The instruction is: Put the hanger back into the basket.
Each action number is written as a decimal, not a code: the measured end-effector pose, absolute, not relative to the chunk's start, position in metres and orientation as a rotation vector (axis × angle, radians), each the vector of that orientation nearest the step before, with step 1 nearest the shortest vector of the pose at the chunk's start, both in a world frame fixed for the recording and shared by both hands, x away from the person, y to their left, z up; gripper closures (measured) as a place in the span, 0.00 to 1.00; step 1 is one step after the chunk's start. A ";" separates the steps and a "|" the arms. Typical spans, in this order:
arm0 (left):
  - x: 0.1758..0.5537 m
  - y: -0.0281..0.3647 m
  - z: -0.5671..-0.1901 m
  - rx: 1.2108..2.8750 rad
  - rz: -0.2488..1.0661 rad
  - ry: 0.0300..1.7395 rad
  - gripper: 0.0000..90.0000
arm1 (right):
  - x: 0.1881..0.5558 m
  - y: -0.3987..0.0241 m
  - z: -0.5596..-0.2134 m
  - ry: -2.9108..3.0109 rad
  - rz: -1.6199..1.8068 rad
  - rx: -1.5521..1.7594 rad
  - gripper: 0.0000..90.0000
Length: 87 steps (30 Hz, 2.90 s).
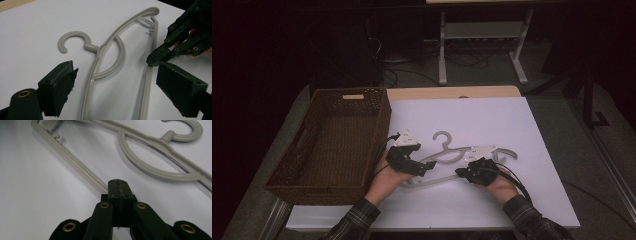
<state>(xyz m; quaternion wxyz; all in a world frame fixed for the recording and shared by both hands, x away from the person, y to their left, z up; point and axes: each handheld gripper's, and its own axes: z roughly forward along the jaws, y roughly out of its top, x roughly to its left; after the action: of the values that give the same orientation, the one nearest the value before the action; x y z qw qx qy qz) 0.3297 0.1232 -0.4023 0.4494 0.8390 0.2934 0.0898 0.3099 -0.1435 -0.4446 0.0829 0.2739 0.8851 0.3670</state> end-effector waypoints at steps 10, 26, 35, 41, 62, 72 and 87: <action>0.333 0.122 -0.405 2.096 0.243 0.744 0.17 | 0.310 -0.142 -0.449 2.653 1.075 0.822 1.00; 0.356 0.116 -0.432 2.202 0.243 0.851 0.39 | 0.310 -0.143 -0.450 2.654 1.086 0.829 1.00; 0.360 0.115 -0.439 2.262 0.205 0.839 0.54 | 0.310 -0.143 -0.450 2.651 1.083 0.828 1.00; 0.360 0.113 -0.441 2.296 0.190 0.818 0.65 | 0.310 -0.143 -0.451 2.648 1.085 0.833 1.00; 0.358 0.114 -0.436 2.302 0.203 0.797 0.87 | 0.310 -0.143 -0.450 2.649 1.078 0.830 1.00; 0.349 0.117 -0.422 2.240 0.133 0.760 0.91 | 0.309 -0.143 -0.452 2.659 1.034 0.821 1.00; 0.342 0.119 -0.411 2.153 0.036 0.711 0.90 | 0.310 -0.143 -0.451 2.661 1.041 0.834 1.00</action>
<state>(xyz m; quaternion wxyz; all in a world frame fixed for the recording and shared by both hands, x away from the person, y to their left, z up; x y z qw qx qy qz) 0.3421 0.1188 -0.4115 0.4230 0.8603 0.2842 0.0142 0.3100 -0.1431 -0.4512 0.0822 0.2793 0.8910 0.3484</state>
